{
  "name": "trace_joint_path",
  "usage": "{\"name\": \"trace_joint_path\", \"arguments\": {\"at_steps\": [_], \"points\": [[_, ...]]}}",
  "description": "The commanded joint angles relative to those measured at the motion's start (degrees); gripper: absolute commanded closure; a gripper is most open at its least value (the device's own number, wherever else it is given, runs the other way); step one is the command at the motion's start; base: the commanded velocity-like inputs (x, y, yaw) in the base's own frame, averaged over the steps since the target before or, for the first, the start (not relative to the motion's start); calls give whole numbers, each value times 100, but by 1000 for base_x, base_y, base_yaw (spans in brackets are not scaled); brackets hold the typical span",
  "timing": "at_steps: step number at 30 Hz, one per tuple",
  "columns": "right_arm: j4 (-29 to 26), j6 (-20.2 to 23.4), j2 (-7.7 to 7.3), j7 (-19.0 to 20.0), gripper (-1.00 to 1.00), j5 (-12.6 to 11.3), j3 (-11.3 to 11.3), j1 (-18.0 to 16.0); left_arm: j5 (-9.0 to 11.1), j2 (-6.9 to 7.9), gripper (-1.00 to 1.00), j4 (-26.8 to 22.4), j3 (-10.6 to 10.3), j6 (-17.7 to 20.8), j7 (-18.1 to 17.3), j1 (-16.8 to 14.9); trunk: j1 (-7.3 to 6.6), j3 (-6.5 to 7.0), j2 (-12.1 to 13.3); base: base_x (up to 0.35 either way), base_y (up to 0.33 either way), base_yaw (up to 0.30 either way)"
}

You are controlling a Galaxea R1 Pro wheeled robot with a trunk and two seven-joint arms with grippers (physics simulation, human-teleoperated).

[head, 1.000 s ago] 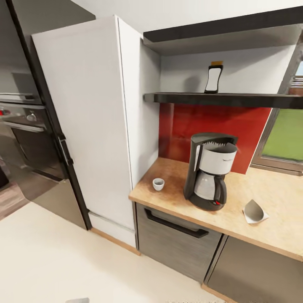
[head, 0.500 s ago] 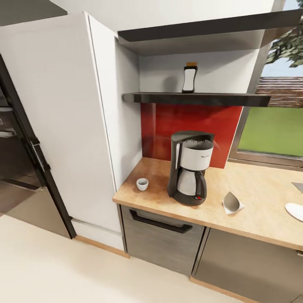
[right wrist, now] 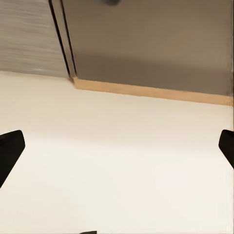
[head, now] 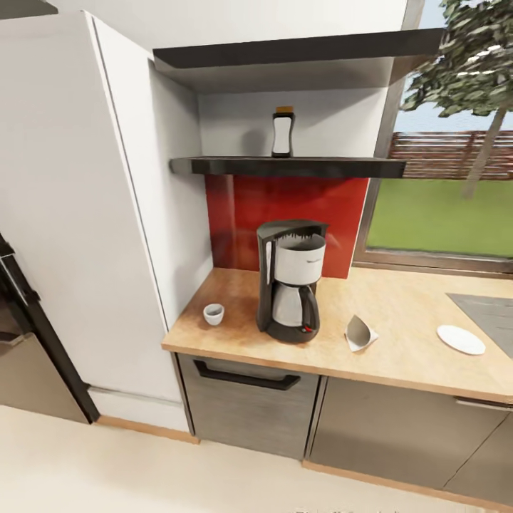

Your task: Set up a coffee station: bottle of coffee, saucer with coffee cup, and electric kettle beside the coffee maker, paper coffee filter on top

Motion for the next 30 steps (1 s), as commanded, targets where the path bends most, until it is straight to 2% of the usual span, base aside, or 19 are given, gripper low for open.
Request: {"name": "trace_joint_path", "arguments": {"at_steps": [1,11,30], "points": [[4,-18,3,4,-100,33,-19,-5,-8,-10,-100,4,43,-21,65,-4,3,-12,-11,0,0,-263],[6,-18,3,-12,-100,33,-24,-11,-22,-38,-100,-5,51,-31,155,-3,3,-12,-11,4,17,-263],[6,-18,3,-28,-100,42,-32,-7,-43,-69,-100,-5,57,-45,172,-3,3,-12,-11,5,285,-249]]}}
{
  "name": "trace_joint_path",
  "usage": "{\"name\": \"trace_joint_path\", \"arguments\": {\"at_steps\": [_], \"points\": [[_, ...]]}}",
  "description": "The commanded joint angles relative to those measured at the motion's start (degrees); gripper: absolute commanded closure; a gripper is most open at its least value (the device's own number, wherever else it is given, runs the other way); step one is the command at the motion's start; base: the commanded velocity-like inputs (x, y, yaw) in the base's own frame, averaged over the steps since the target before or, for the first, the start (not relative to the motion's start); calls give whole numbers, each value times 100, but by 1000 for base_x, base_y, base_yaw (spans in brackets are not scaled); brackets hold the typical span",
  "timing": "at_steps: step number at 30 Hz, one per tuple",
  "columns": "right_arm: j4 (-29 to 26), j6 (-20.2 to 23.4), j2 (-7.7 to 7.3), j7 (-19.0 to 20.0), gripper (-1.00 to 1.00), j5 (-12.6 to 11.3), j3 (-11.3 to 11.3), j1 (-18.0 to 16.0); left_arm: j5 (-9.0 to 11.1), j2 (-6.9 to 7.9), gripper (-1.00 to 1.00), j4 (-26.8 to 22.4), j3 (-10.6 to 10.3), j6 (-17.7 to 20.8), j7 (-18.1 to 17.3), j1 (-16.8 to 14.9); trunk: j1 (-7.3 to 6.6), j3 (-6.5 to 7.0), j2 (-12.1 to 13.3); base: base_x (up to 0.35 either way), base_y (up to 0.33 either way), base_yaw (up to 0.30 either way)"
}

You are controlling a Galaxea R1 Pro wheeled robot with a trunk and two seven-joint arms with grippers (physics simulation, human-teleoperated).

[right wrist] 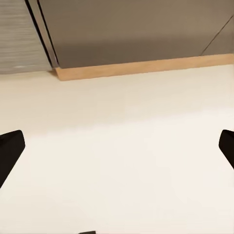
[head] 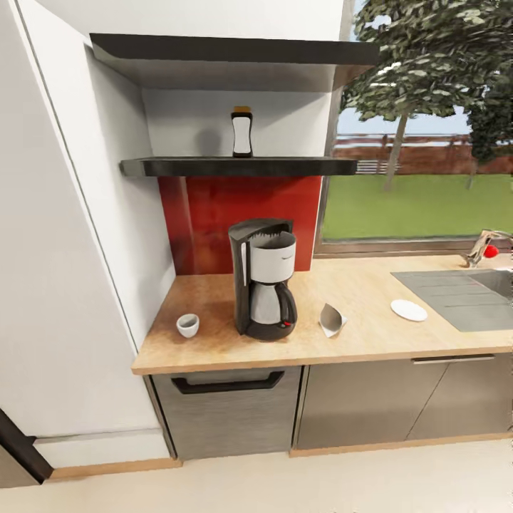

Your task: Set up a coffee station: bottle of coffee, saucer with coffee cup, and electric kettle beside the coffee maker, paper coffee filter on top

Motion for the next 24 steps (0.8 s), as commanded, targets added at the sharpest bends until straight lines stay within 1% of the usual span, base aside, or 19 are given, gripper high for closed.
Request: {"name": "trace_joint_path", "arguments": {"at_steps": [1,14,21,24], "points": [[1,-16,3,2,-100,34,-19,-7,-7,3,-100,4,40,-25,1,-4,3,-12,-11,0,161,-82],[-29,-21,-6,8,-100,25,-33,-6,-16,8,-100,3,19,-21,1,-4,3,-12,-11,0,19,-10],[-47,-23,-6,13,-100,22,-27,-7,-16,44,-100,16,9,-18,0,-4,3,-12,-11,0,0,0],[-44,-19,-6,11,-100,24,-30,-8,-16,52,-100,21,8,-18,-4,-4,3,-6,-11,0,0,-113]]}}
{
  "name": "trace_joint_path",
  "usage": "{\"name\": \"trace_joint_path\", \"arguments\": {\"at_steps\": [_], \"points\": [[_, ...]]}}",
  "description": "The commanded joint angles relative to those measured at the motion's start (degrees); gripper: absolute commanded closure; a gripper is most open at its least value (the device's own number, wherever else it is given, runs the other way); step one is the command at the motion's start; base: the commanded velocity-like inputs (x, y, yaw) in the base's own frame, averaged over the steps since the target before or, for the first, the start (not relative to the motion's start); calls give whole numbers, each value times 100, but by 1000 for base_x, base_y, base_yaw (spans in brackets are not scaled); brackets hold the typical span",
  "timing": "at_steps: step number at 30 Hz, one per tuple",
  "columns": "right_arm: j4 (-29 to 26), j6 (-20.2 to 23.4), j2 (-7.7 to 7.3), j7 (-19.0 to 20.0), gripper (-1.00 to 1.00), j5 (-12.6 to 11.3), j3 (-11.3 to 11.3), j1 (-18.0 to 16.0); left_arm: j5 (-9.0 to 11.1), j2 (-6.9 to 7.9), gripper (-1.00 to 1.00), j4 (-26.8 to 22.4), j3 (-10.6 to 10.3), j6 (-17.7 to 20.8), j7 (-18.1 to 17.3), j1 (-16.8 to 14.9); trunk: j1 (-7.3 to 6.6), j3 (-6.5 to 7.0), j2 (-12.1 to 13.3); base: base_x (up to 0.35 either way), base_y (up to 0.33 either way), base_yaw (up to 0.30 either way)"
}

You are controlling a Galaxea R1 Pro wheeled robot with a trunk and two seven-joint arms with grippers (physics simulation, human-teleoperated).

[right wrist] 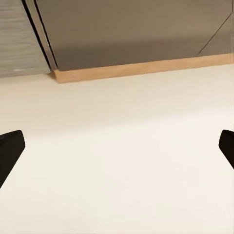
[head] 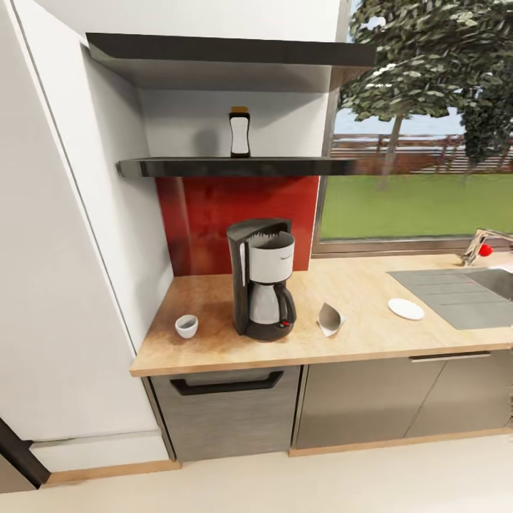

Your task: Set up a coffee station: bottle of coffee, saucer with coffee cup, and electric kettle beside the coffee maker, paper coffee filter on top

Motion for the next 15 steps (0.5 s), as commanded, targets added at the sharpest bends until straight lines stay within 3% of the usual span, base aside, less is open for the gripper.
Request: {"name": "trace_joint_path", "arguments": {"at_steps": [1,10,15], "points": [[6,-17,2,3,-100,33,-17,-4,-8,1,-100,5,40,-23,5,-4,3,-8,-11,0,0,-192],[2,-22,2,1,-100,23,-30,-3,-10,34,-100,6,39,-23,1,58,3,33,-11,0,0,-241],[-118,-31,10,-3,-100,18,-19,-6,-35,53,-100,-1,39,-16,0,116,3,45,-11,0,0,-100]]}}
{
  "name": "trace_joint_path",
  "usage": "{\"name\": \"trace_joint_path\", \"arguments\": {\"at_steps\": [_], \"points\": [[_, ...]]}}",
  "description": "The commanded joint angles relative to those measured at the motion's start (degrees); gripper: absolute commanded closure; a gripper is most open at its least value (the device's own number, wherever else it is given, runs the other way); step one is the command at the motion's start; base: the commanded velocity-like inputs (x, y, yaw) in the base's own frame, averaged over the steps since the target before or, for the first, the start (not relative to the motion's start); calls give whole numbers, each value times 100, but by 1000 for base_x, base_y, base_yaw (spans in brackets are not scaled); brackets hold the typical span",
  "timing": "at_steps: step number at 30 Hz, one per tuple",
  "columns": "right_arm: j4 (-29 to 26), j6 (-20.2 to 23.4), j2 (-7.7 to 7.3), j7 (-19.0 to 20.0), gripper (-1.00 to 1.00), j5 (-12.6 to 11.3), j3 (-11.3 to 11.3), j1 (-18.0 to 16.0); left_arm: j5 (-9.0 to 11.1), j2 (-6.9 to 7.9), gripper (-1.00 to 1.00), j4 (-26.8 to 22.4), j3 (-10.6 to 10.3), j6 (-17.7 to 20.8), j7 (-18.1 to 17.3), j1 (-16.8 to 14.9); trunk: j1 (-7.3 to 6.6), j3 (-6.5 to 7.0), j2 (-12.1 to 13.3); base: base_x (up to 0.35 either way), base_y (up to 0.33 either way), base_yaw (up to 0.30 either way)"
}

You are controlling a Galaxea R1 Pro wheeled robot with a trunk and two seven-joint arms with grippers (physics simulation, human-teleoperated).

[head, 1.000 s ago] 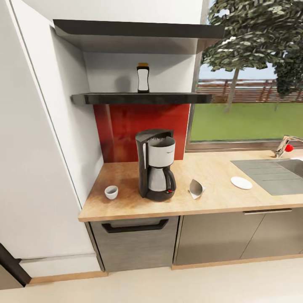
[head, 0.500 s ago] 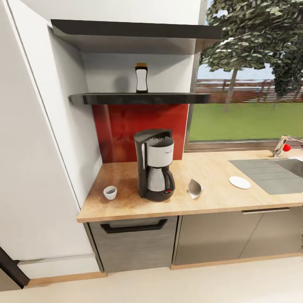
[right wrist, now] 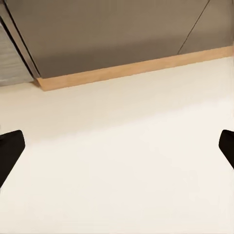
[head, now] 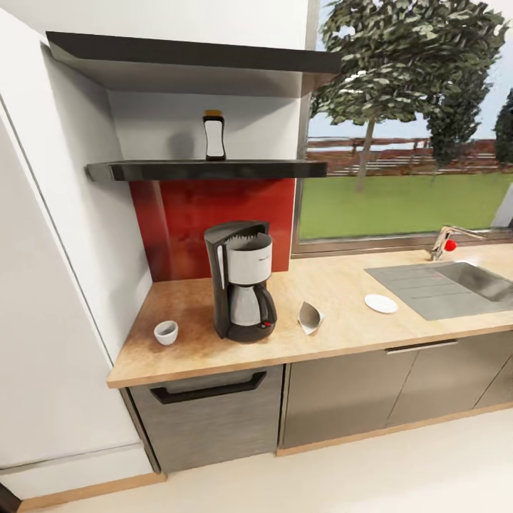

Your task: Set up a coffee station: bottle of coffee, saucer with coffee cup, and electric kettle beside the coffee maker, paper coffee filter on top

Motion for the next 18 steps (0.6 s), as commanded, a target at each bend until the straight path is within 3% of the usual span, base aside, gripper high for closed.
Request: {"name": "trace_joint_path", "arguments": {"at_steps": [1,4,6,10,12,14,18], "points": [[-36,-17,4,2,-100,33,-10,-5,-25,3,-100,7,40,-21,4,-1,3,-11,-11,0,0,-31],[-390,-13,20,-2,-100,37,5,-7,-174,29,-100,10,40,-4,4,52,3,-10,-11,0,0,-14],[-995,15,42,-6,-100,34,10,-7,-329,56,-100,7,40,11,4,92,3,-10,-11,0,0,-5],[-2199,231,162,-24,-100,31,16,-9,-457,80,-100,7,40,24,1,115,3,-10,-11,0,0,-2],[-2796,590,304,-75,-100,33,19,-18,-482,89,-100,10,40,27,-2,124,3,-10,-11,0,0,0],[-3532,1300,533,-251,-100,40,26,-91,-500,124,-100,14,40,30,-4,135,3,-10,-11,0,0,0],[-4267,2315,738,-633,-100,44,38,-451,-505,239,-100,14,40,31,-11,156,3,-10,-11,0,0,0]]}}
